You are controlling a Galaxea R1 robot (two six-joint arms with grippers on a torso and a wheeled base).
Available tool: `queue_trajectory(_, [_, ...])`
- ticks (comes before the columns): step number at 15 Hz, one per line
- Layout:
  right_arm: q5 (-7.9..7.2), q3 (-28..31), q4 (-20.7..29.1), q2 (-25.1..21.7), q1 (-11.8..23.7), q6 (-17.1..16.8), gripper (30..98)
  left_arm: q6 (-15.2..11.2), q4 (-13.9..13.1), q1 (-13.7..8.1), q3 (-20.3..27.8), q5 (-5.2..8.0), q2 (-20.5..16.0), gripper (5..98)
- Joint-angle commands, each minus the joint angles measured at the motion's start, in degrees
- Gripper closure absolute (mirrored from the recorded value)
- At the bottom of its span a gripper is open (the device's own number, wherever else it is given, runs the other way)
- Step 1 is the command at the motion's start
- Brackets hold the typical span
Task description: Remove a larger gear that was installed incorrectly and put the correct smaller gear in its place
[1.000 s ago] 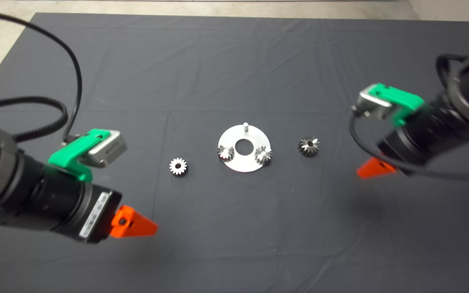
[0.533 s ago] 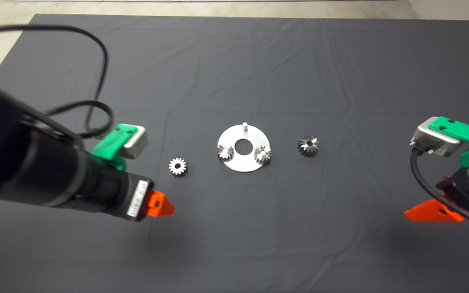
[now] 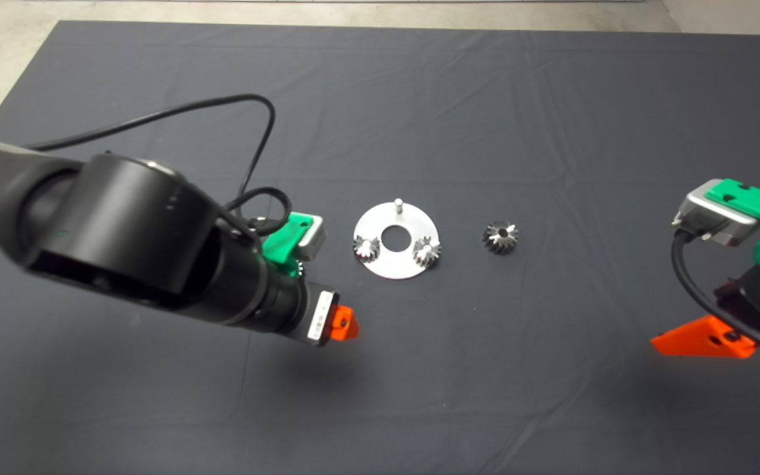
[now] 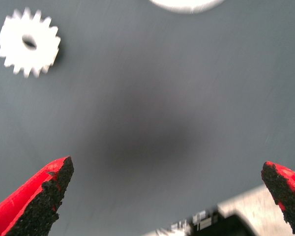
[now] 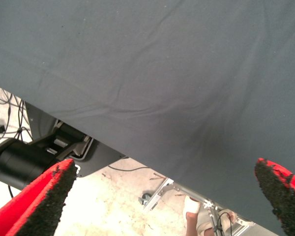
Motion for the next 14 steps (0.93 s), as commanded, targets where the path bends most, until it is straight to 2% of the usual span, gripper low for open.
queue_trajectory(1, [0.06,0.2,1.5,-0.1,1.1,0.5,32.3,0.6,7.5,3.0,-5.7,0.84,1.1,5.5])
queue_trajectory(2, [0.15,0.2,1.5,0.0,1.3,0.4,32.3,0.9,7.6,3.0,-6.1,0.97,1.0,5.5])
queue_trajectory(3, [0.15,0.3,1.5,0.1,1.4,0.1,31.7,1.1,7.8,3.2,-6.2,2.03,1.0,5.5])
queue_trajectory(5, [0.15,0.2,1.5,-0.1,1.4,0.0,31.6,1.1,10.3,3.6,-6.4,5.9,1.7,5.5])
queue_trajectory(6, [0.15,0.3,1.5,0.1,1.4,-0.3,31.6,1.2,11.3,3.7,-6.6,7.3,1.7,5.5])
queue_trajectory(7, [0.15,0.5,1.5,0.5,1.4,-0.4,31.6,1.5,11.6,4.4,-7.4,8.14,1.5,5.5])
queue_trajectory(9, [0.07,0.4,1.5,0.0,1.8,-0.3,31.6,3.7,11.7,5.4,-8.2,8.27,1.0,5.5])
queue_trajectory(14, [0.06,0.7,1.6,0.1,2.3,0.1,31.6,4.2,14.8,8.2,-8.0,8.53,-1.5,5.5])
